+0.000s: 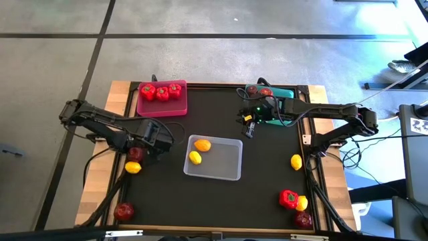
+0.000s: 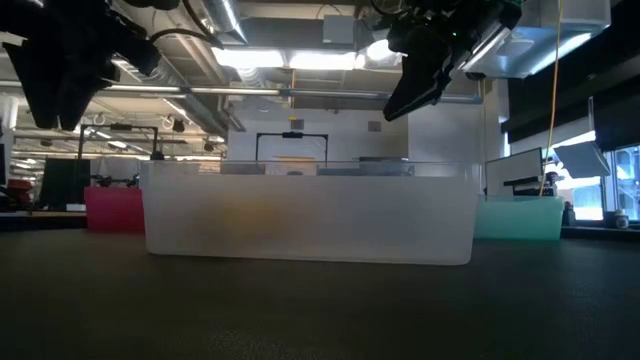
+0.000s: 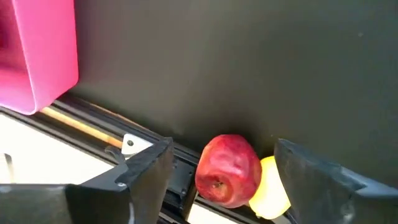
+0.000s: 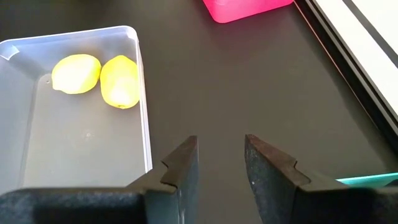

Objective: Sort produce into baskets
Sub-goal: Put the apple into the blue bin

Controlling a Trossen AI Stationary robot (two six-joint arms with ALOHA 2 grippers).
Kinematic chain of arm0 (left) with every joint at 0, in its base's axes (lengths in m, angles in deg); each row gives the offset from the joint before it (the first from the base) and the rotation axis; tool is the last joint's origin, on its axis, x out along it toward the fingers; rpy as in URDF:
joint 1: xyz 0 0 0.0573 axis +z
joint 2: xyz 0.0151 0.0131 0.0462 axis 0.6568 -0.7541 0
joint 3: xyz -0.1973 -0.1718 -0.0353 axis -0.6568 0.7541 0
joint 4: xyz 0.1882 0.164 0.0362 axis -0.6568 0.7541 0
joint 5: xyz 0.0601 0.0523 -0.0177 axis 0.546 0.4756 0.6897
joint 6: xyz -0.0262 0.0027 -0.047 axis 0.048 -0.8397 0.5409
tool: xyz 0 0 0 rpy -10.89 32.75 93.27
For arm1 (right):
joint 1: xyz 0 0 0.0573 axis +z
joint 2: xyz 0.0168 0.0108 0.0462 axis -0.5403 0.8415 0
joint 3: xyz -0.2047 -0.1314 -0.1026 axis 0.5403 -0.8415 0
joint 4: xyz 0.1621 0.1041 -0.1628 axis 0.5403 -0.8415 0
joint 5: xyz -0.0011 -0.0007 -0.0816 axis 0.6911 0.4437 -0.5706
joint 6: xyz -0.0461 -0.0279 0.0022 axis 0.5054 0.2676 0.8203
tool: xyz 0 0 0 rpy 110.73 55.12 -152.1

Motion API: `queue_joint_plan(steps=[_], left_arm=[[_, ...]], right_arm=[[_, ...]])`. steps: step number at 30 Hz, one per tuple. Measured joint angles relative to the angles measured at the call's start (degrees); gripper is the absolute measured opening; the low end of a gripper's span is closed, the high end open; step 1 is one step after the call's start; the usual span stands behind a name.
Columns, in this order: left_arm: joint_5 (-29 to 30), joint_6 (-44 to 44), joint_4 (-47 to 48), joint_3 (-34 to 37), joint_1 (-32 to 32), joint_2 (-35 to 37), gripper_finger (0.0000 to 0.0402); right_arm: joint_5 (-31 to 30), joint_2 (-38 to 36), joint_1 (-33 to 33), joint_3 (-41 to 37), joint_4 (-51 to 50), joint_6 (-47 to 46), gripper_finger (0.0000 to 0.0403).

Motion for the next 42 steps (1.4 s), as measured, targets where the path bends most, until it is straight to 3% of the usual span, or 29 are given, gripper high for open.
queue_joint_plan(steps=[10, 20, 25, 31, 35, 42], left_arm=[[-0.1, 3.5, 3.2, 0.0, -2.7, 0.0, 0.0395], [0.0, 4.8, 3.3, 0.0, -6.2, 0.0, 0.0398], [0.1, 11.1, 2.1, 0.0, -7.7, 0.0, 0.0397], [-0.7, 12.1, 2.9, 1.4, -8.5, 0.0, 0.0397], [-7.2, 8.5, 2.2, 5.4, -6.7, 0.0, 0.0397], [-8.6, 2.5, 0.4, 9.9, -2.7, 0.0, 0.0397]], right_arm=[[0.0, 0.0, 0.0, 0.0, -0.2, 0.0, 0.0131], [0.0, 0.0, 0.0, 0.0, -0.2, 0.0, 0.0131], [0.0, 0.0, 0.0, 0.0, -0.2, 0.0, 0.0131], [0.0, 0.0, 0.0, 0.0, -0.2, 0.0, 0.0131], [0.0, 0.0, 0.0, 0.0, -0.2, 0.0, 0.0131], [0.0, 0.0, 0.0, 0.0, -0.1, -0.1, 0.0131]])
